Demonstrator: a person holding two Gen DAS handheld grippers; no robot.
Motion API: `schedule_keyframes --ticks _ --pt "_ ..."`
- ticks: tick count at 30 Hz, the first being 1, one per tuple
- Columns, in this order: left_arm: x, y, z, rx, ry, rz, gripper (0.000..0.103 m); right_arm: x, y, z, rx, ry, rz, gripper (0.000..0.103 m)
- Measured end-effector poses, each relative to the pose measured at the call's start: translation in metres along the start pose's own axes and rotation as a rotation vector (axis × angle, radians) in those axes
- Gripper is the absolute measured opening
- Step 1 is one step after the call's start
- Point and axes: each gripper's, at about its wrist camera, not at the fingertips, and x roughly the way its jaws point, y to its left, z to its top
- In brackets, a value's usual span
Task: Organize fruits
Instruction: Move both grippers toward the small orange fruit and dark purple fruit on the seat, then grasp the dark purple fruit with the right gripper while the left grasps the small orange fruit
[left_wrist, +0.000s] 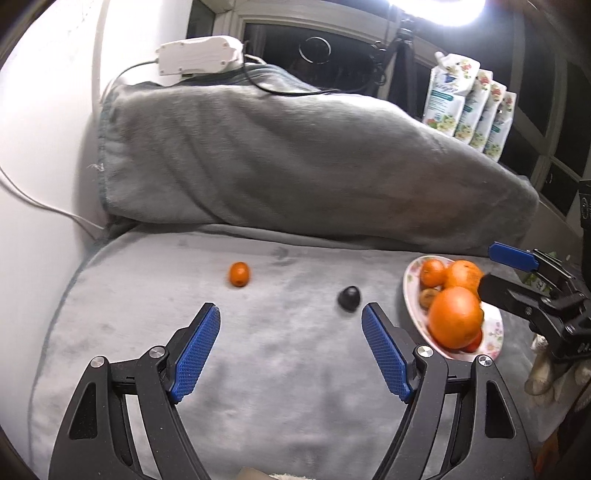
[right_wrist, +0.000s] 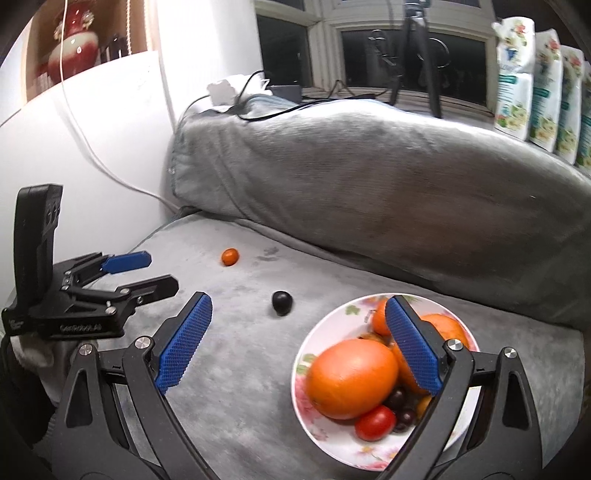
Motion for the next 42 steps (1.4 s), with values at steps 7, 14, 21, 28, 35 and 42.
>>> schedule_keyframes --ticks 7,14,21,28,35,42 --pt "0.013 0.020 0.004 -0.048 0.017 -0.006 0.079 0.020 0.013 0.003 -0.030 0.028 0.024 0.097" --pt "0.024 0.035 0.011 -0.077 0.009 -0.006 0.079 0.039 0.019 0.004 -0.050 0.069 0.037 0.097" --pt "0.038 0.043 0.016 -0.076 0.012 -0.001 0.079 0.053 0.022 0.006 -0.058 0.086 0.041 0.097" --pt "0.057 0.050 0.020 -0.079 0.042 -0.014 0.075 0.069 0.025 0.009 -0.068 0.097 0.043 0.093" --pt "0.074 0.051 0.022 -0.056 0.080 -0.031 0.064 0.091 0.029 0.008 -0.092 0.155 0.038 0.077" --pt "0.094 0.053 0.022 -0.056 0.121 -0.048 0.054 0.115 0.035 0.004 -0.132 0.224 0.026 0.065"
